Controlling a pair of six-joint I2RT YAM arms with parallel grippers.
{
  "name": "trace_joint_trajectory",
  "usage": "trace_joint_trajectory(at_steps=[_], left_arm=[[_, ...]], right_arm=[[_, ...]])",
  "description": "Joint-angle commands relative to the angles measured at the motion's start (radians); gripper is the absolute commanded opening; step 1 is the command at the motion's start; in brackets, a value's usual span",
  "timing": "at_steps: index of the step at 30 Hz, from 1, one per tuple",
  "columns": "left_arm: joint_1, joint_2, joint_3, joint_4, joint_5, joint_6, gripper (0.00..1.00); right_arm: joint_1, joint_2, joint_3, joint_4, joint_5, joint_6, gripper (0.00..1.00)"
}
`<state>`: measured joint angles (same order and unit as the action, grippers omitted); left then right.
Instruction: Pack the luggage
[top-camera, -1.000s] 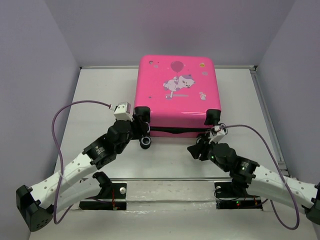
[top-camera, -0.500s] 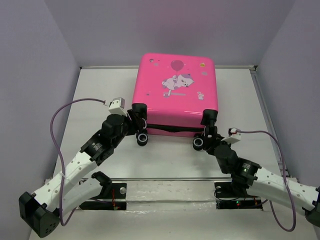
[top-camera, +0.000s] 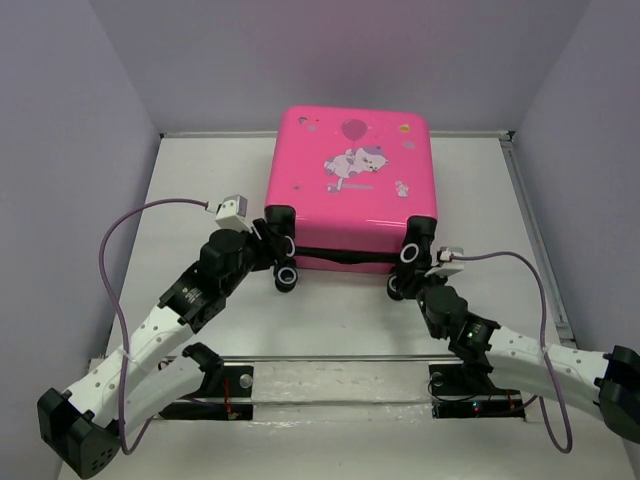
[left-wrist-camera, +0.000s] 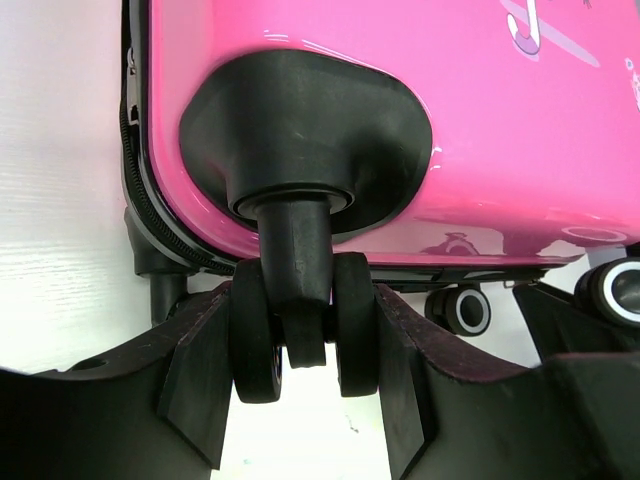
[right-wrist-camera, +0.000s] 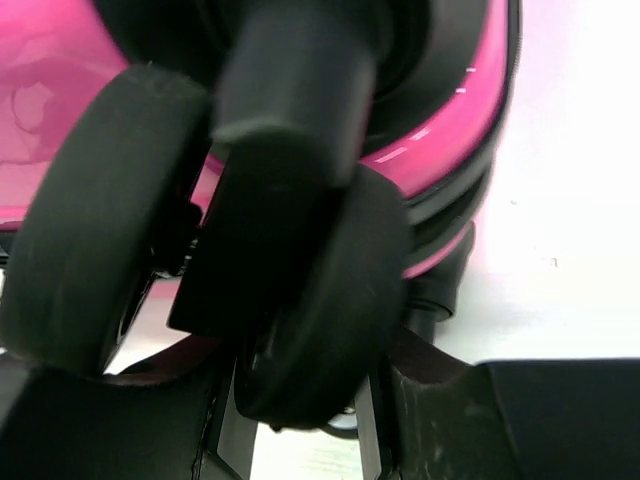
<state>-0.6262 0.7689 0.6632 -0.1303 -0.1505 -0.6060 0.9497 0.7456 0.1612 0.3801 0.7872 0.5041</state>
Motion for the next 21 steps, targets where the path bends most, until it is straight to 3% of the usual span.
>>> trace_joint_trajectory(at_steps=[1,7,15,16,21], left_arm=[[-0.004,-0.069,0.026,0.202,0.066,-0.014,0.06],[-0.004,-0.076,0.015,0.199,0.078,-0.018,0.06],[-0.004,-0.077,-0.002,0.221,0.089,-0.032,0.06],[-0.004,-0.072,0.001,0.222,0.091,-0.031,0.06],[-0.004,-0.059,0.009,0.227,0.097,-0.031,0.06]], right_arm=[[-0.055,0.055,-0.005,0.259,0.015,-0.07,0.41],[-0.158,0.104,-0.011,0.338,-0.106,-0.076,0.34],[-0.158,0.15,-0.058,0.347,-0.112,0.0,0.42],[-0.158,0.152,-0.061,0.348,-0.105,0.004,0.32],[-0.158,0.141,-0.046,0.349,-0.08,-0.045,0.15]])
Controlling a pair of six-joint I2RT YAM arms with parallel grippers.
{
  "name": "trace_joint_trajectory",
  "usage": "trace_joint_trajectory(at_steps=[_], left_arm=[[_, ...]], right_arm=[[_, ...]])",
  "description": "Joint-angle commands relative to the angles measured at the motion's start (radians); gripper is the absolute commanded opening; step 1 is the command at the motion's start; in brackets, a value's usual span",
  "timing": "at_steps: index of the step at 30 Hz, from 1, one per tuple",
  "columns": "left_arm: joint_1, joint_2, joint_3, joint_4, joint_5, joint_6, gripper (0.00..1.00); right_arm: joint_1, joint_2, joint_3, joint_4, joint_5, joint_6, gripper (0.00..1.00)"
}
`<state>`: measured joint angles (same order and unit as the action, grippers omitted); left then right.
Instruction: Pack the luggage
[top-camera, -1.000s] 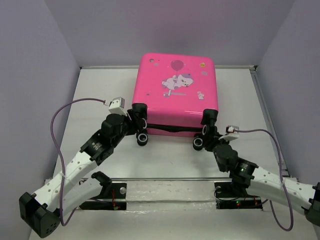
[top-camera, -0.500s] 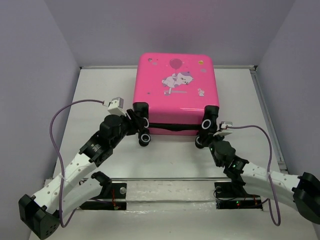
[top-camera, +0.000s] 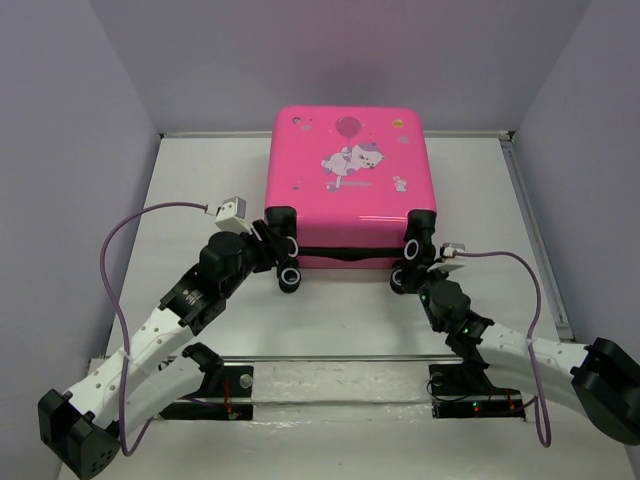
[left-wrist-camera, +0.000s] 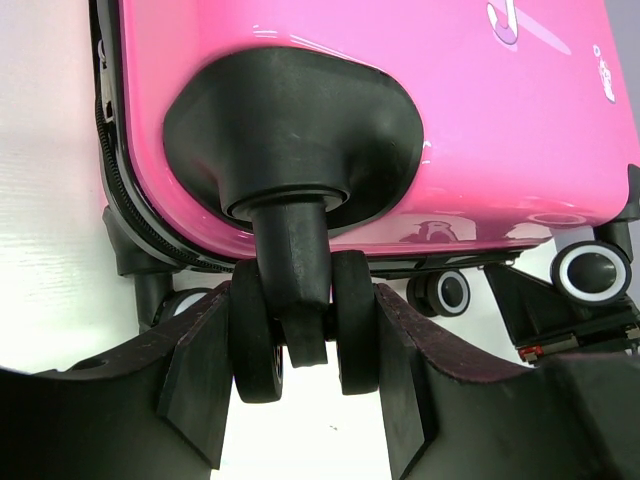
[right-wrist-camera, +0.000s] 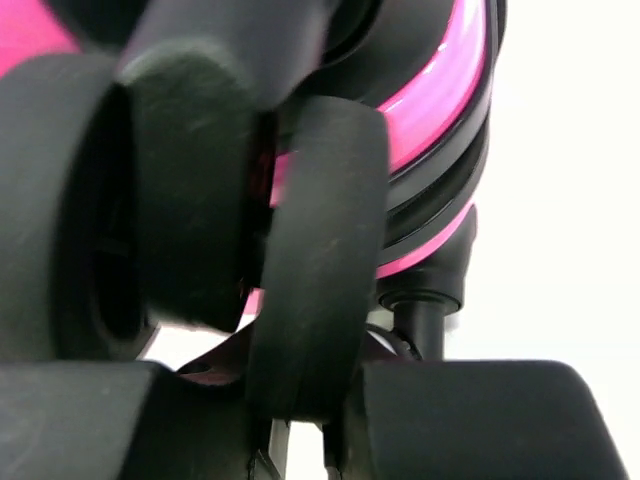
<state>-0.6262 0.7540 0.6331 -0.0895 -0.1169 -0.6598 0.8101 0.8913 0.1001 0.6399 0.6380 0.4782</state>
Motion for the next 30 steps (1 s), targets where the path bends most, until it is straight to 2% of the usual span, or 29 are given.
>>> trace_joint_trajectory(at_steps=[1,4,8,13,17,19,22,23,24,27,30], left_arm=[[-0.004,-0.042,0.04,0.186,0.063,0.023,0.06],[-0.004,-0.042,0.039,0.186,0.065,0.023,0.06],[-0.004,-0.042,0.033,0.194,0.072,0.019,0.06],[-0.004,-0.028,0.023,0.263,0.147,-0.003,0.06],[-0.006,0.002,0.028,0.358,0.215,-0.046,0.06],[-0.018,0.027,0.043,0.402,0.233,-0.057,0.06],[-0.058,0.065,0.073,0.444,0.235,-0.064,0.06],[-0.069,0.08,0.077,0.456,0.235,-0.069,0.06],[-0.076,0.087,0.082,0.465,0.235,-0.069,0.06],[-0.09,0.096,0.089,0.49,0.229,-0.08,0.06],[-0.09,0.081,0.079,0.491,0.2,-0.071,0.06]], right_arm=[[-0.019,-0.003,0.019,0.089,0.071,-0.027,0.14],[-0.019,0.008,0.032,0.09,0.061,-0.033,0.07],[-0.019,0.023,0.03,0.113,0.04,-0.032,0.07],[-0.009,0.082,0.021,0.168,-0.08,0.019,0.07],[0.18,0.195,0.081,0.23,0.03,0.017,0.07],[0.304,0.308,0.122,0.28,0.096,0.001,0.07],[0.404,0.464,0.214,0.345,0.111,-0.003,0.07],[0.425,0.539,0.274,0.351,0.111,-0.006,0.07],[0.446,0.54,0.306,0.351,0.111,-0.013,0.07],[0.534,0.673,0.409,0.365,0.138,-0.084,0.07],[0.543,0.638,0.388,0.363,0.153,-0.082,0.07]])
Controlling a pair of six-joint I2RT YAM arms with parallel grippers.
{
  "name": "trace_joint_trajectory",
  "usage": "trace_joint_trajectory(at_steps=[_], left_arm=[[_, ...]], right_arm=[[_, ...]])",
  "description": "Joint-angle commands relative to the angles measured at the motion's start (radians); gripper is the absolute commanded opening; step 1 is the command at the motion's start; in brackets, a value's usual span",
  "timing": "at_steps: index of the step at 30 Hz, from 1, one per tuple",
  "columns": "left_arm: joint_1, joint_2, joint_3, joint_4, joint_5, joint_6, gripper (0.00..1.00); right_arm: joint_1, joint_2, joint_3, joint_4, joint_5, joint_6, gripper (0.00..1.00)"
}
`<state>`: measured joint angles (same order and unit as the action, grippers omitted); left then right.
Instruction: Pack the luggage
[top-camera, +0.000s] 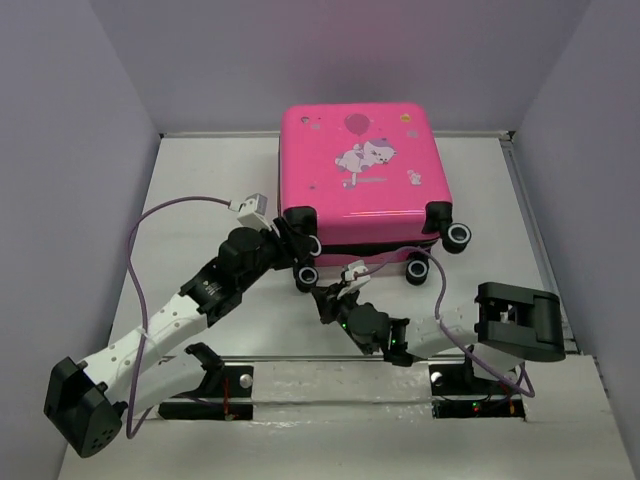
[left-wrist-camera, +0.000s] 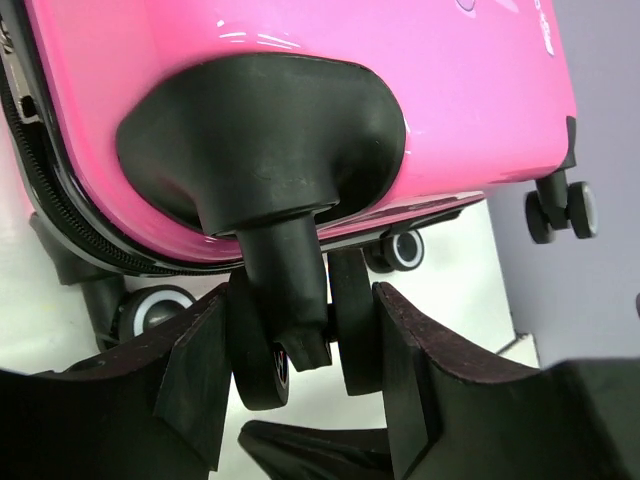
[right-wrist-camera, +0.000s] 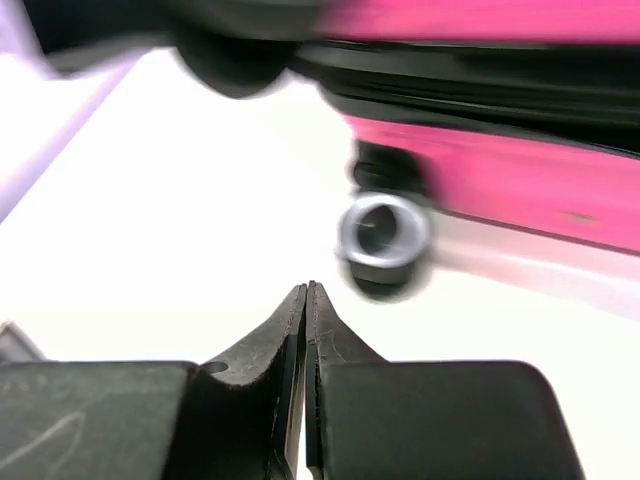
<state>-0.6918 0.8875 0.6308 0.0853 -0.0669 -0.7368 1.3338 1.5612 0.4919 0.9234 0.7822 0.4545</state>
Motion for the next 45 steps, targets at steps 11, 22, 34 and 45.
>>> trace_joint_trajectory(at_steps=[11,22,34,45], left_arm=[[-0.025,-0.113,0.104,0.217,0.027,0.062,0.06],[-0.023,-0.084,0.179,0.225,0.055,0.083,0.06],[-0.025,-0.202,0.145,0.1,0.024,0.154,0.06],[-0.023,-0.248,0.092,0.086,0.062,0.131,0.06]], right_arm=[[-0.091,-0.507,-0.311,-0.279,0.177,0.189,0.07],[-0.329,-0.827,-0.399,-0.618,0.12,0.395,0.4],[-0.415,-0.587,-0.262,-0.465,0.152,0.231,0.47],[-0.621,-0.556,-0.276,-0.11,-0.305,-0.08,0.44]])
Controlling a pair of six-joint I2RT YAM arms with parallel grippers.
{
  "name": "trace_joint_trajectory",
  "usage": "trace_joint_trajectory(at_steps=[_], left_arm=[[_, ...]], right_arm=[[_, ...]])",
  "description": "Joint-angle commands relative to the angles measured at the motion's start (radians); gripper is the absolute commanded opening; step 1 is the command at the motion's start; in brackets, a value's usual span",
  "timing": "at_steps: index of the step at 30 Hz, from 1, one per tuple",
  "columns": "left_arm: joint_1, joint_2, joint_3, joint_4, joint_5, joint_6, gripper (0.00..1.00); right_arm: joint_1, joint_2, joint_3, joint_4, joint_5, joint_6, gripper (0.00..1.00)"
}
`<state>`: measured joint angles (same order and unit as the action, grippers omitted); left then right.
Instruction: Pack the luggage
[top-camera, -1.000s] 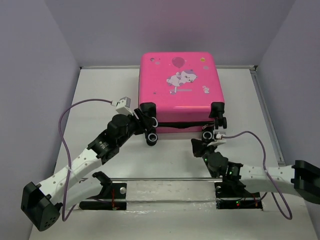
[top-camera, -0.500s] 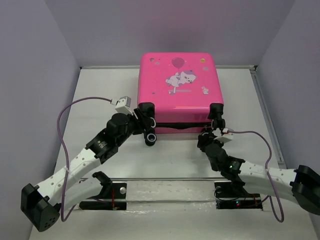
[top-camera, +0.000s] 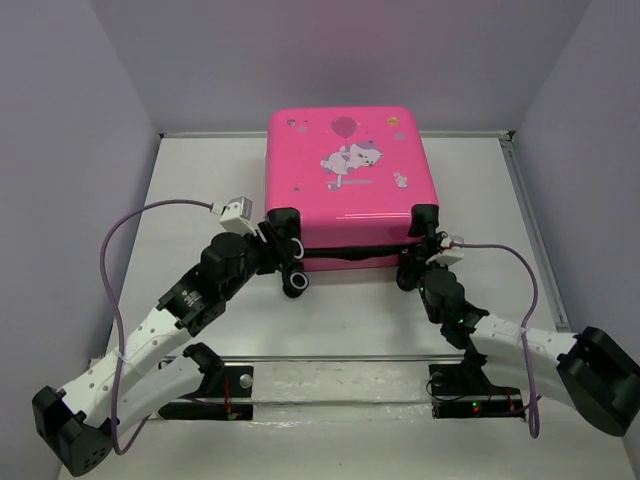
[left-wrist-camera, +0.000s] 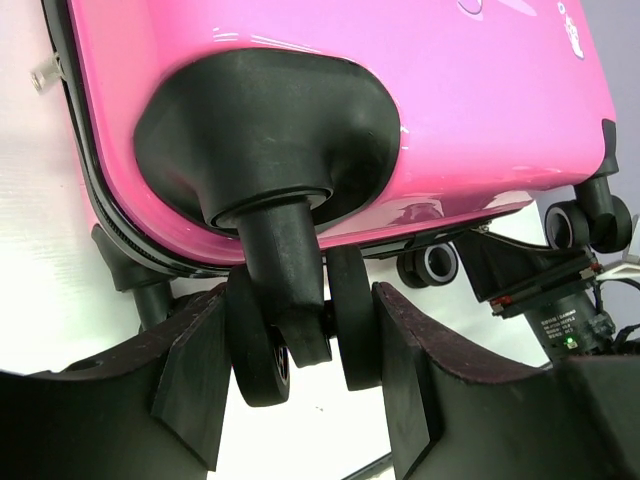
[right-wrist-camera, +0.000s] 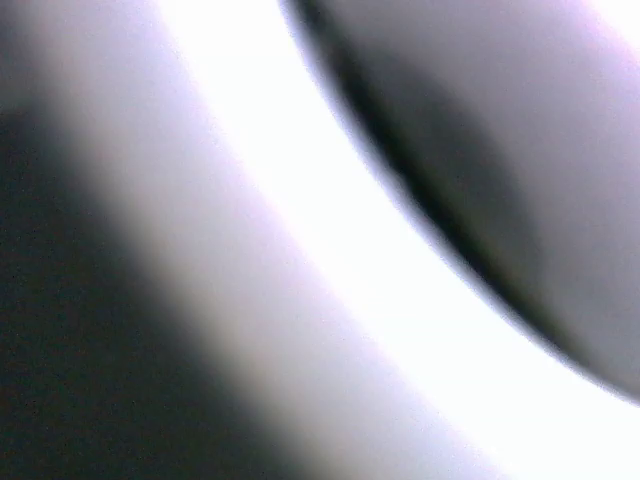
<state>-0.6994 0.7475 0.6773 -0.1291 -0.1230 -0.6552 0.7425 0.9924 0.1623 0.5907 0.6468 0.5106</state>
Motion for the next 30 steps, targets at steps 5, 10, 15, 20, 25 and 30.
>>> trace_joint_trajectory(at_steps=[5,10,15,20,25,30], left_arm=[[-0.015,-0.114,0.013,0.318,0.155,0.028,0.06],[-0.015,-0.108,-0.016,0.339,0.174,0.011,0.06],[-0.015,-0.109,-0.03,0.353,0.183,0.0,0.06],[-0.015,-0.117,-0.038,0.35,0.184,-0.001,0.06],[-0.017,-0.112,-0.056,0.361,0.183,-0.009,0.06],[-0.015,-0.096,-0.068,0.39,0.197,-0.023,0.06]], right_arm=[[-0.029,-0.026,0.043,0.239,-0.188,-0.158,0.35],[-0.029,-0.044,0.042,0.236,-0.242,-0.149,0.41],[-0.029,-0.052,0.04,0.239,-0.277,-0.142,0.43],[-0.029,-0.061,0.054,0.251,-0.256,-0.156,0.26],[-0.029,-0.052,0.062,0.282,-0.263,-0.152,0.09],[-0.029,-0.018,0.029,0.34,-0.318,-0.11,0.07]])
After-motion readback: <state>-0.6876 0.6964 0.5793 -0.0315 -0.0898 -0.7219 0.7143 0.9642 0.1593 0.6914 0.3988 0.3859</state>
